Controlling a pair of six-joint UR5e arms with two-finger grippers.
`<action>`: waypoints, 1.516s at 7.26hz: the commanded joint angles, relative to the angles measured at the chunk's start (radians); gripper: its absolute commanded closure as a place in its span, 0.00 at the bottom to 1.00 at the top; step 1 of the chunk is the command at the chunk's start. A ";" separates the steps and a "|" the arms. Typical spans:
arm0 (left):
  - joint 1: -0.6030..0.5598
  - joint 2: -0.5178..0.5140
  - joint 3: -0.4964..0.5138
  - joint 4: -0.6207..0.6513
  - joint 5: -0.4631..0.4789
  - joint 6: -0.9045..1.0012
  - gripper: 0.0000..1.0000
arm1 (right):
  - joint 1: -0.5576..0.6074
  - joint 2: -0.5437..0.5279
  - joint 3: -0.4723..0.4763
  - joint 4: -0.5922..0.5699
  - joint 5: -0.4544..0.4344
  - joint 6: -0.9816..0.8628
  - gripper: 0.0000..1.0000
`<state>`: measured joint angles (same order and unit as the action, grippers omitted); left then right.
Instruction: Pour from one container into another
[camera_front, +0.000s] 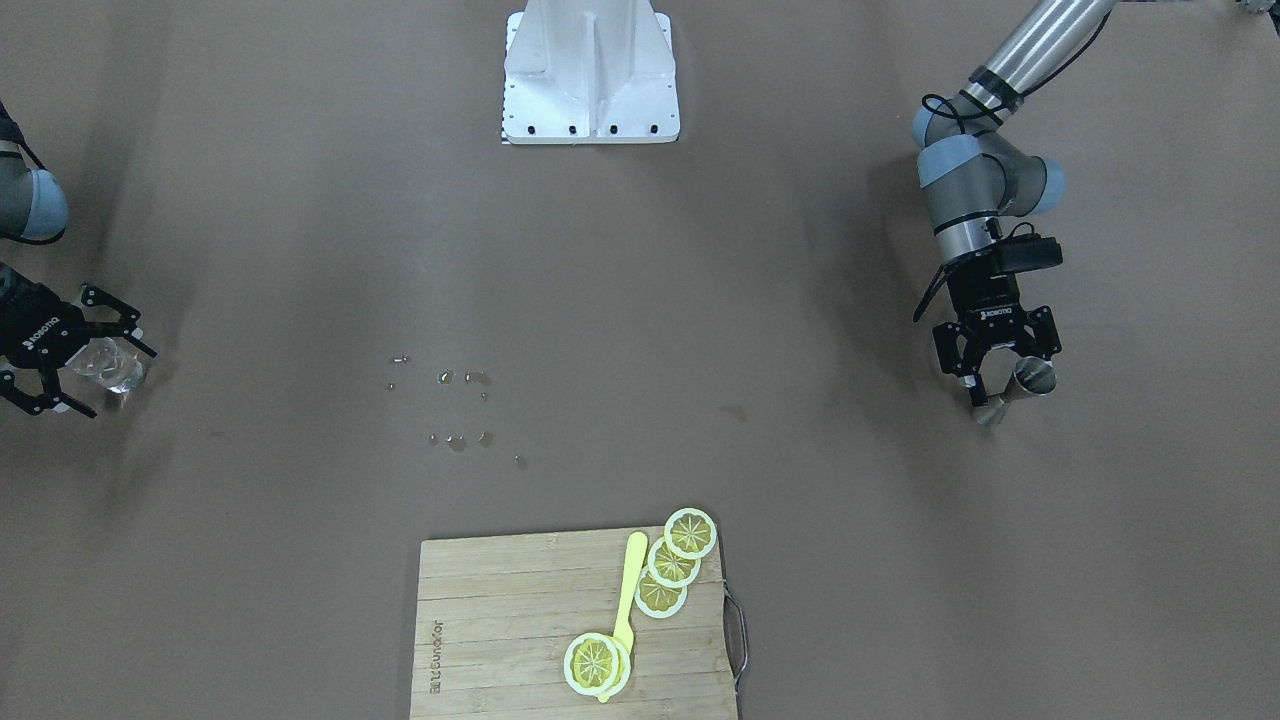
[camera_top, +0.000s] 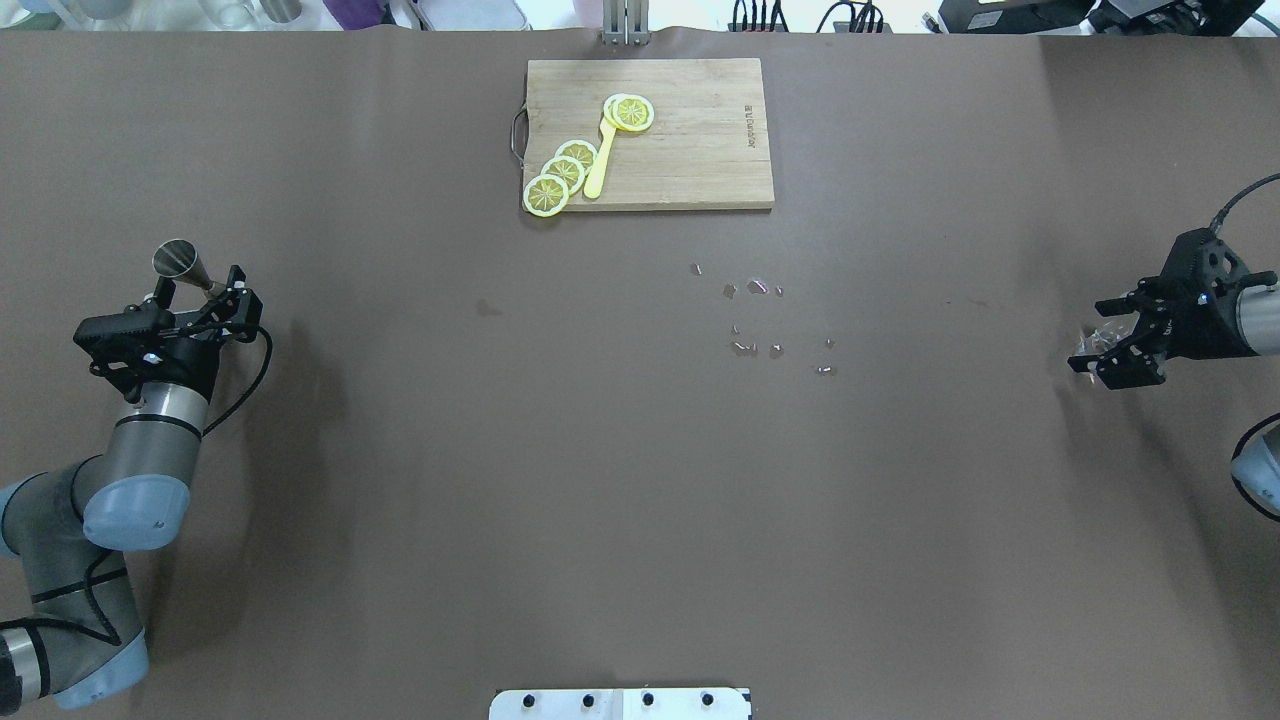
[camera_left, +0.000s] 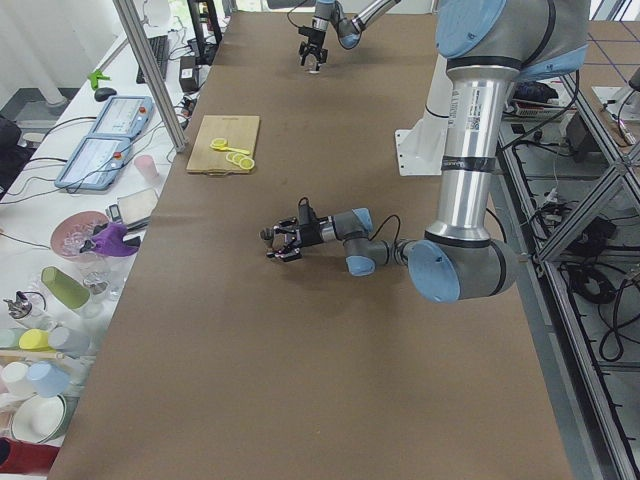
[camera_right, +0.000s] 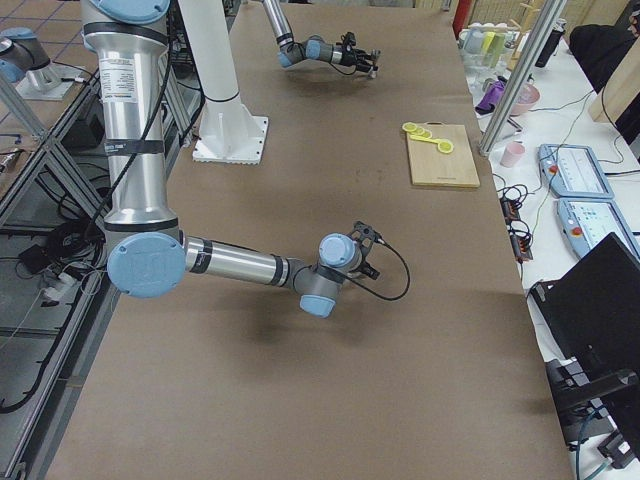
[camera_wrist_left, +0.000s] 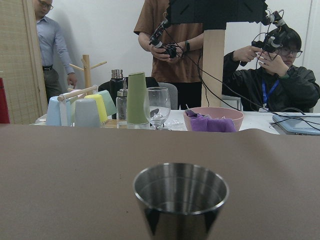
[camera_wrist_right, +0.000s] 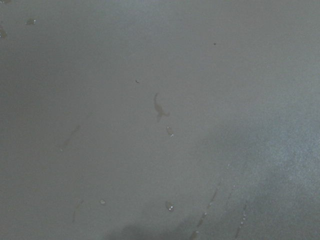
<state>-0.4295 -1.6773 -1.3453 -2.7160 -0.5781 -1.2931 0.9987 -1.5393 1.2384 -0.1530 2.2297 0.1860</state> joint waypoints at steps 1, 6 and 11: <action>0.000 0.001 0.000 -0.001 -0.075 0.001 0.59 | -0.003 -0.013 0.006 0.004 0.001 0.000 0.08; -0.005 -0.001 -0.011 -0.005 -0.068 0.008 0.62 | -0.005 -0.034 0.021 0.009 0.004 -0.002 0.23; -0.006 0.001 -0.015 -0.007 -0.066 0.009 0.62 | -0.006 -0.047 0.023 0.015 0.004 -0.011 0.38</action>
<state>-0.4351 -1.6773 -1.3598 -2.7226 -0.6443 -1.2840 0.9930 -1.5798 1.2608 -0.1387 2.2326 0.1802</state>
